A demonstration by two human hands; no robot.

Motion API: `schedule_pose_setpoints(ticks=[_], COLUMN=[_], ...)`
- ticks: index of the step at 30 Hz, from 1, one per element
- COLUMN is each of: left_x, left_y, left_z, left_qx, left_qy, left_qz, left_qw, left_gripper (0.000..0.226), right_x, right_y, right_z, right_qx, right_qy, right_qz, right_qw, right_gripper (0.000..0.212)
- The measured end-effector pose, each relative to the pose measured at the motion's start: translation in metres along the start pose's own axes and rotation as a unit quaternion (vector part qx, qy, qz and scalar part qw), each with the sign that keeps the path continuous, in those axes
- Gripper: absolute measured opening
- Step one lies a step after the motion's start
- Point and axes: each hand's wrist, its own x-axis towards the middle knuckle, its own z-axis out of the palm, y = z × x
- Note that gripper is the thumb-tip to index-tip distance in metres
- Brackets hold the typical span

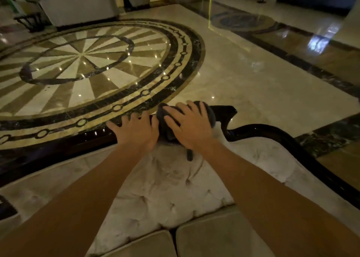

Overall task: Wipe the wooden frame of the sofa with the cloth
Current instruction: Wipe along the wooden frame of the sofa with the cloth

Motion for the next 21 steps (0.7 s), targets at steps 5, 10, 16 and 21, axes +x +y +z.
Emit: schedule_pose_setpoints(ticks=[5,10,16,21], left_x=[0.003,0.001,0.002,0.008], left_y=[0.034,0.108,0.155,0.174], left_z=[-0.001,0.007,0.025,0.034], left_qx=[0.029,0.009,0.073,0.081], left_qy=[0.007,0.013,0.023,0.046], left_qz=[0.033,0.140,0.196,0.246], left_qw=[0.999,0.990,0.978,0.965], left_gripper=[0.065,0.064,0.067,0.066], right_x=[0.004,0.002,-0.007,-0.012], right_y=[0.113,0.126,0.125,0.136], right_z=[-0.004,0.003,0.013,0.021], right_qx=[0.079,0.192,0.472,0.640], right_qy=[0.040,0.100,0.147,0.122], right_qz=[0.172,0.145,0.271,0.300], right_qw=[0.981,0.965,0.826,0.697], right_gripper=[0.043,0.040,0.034,0.038])
